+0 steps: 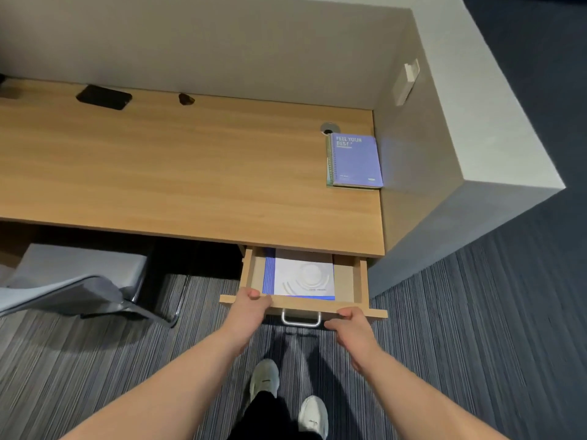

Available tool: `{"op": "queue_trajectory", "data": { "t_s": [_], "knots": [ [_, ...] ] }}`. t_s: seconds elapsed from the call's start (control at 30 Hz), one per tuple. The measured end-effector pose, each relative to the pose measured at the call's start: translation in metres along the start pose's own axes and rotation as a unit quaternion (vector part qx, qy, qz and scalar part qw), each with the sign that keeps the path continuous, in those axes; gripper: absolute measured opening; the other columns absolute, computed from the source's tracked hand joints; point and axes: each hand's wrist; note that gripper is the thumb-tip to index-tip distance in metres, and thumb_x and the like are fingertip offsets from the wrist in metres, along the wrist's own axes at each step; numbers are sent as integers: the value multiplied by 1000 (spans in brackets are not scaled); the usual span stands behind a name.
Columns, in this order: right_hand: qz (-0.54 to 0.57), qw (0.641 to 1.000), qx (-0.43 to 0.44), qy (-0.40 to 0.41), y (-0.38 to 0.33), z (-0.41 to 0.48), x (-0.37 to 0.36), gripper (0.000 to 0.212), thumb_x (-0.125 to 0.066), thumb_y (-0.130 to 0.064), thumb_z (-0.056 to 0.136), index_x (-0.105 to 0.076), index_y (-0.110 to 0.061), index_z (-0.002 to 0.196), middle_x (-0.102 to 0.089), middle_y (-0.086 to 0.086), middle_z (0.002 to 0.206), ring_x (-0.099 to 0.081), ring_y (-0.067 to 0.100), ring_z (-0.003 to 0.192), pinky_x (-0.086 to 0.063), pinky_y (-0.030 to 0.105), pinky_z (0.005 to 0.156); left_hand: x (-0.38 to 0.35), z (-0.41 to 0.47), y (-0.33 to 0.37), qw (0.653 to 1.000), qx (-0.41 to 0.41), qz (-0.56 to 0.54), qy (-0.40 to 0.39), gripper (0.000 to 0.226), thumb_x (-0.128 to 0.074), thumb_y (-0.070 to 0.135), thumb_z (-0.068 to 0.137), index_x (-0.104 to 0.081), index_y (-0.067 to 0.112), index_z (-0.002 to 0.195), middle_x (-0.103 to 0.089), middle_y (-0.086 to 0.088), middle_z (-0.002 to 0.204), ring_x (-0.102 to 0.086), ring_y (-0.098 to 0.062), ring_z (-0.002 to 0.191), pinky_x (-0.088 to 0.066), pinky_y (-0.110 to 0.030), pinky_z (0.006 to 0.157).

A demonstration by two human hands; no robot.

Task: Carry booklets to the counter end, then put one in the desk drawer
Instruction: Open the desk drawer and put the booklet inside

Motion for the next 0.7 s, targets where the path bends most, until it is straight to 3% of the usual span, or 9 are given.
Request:
{"op": "queue_trajectory", "data": {
  "t_s": [0.17, 0.3, 0.47, 0.57, 0.7],
  "knots": [
    [-21, 1000, 8, -1, -35, 21, -16, 53, -76, -12, 77, -48, -12, 122, -59, 9, 101, -49, 15, 72, -40, 33, 70, 10, 30, 26, 999, -14, 27, -42, 28, -62, 36, 94, -52, 20, 115, -60, -4, 99, -52, -19, 80, -44, -36, 77],
    [-37, 999, 13, 15, -54, 40, -21, 57, -78, -13, 76, -46, -11, 124, -57, 7, 96, -47, 12, 70, -37, 28, 61, 15, 54, 46, 996, -34, 35, -69, 28, -60, 35, 94, -55, 18, 116, -61, -4, 104, -56, -20, 90, -47, -37, 92],
    [-62, 998, 17, 2, -70, 56, -16, 54, -74, -9, 83, -45, -17, 127, -53, 5, 90, -46, 13, 69, -36, 29, 61, 12, 71, 68, 995, -57, 48, -74, 26, -60, 32, 96, -57, 15, 116, -60, -2, 100, -54, -15, 84, -42, -30, 74],
    [-71, 997, 11, -5, -79, 63, -14, 54, -74, -11, 81, -45, -20, 126, -55, 9, 100, -49, 16, 75, -38, 31, 65, 7, 77, 78, 994, -65, 54, -75, 26, -60, 32, 97, -58, 16, 118, -62, -1, 111, -57, -17, 101, -41, -31, 84],
    [-70, 997, 12, -1, -86, 73, -15, 57, -74, -11, 80, -46, -18, 129, -57, 11, 113, -52, 21, 88, -42, 34, 78, 0, 84, 88, 995, -61, 41, -63, 24, -62, 33, 97, -59, 17, 114, -63, -2, 112, -58, -19, 105, -43, -34, 86]
  ]
}}
Point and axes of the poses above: each hand's wrist, its own z-axis towards the middle knuckle, its own x-axis out of the back of the hand, y = z × x
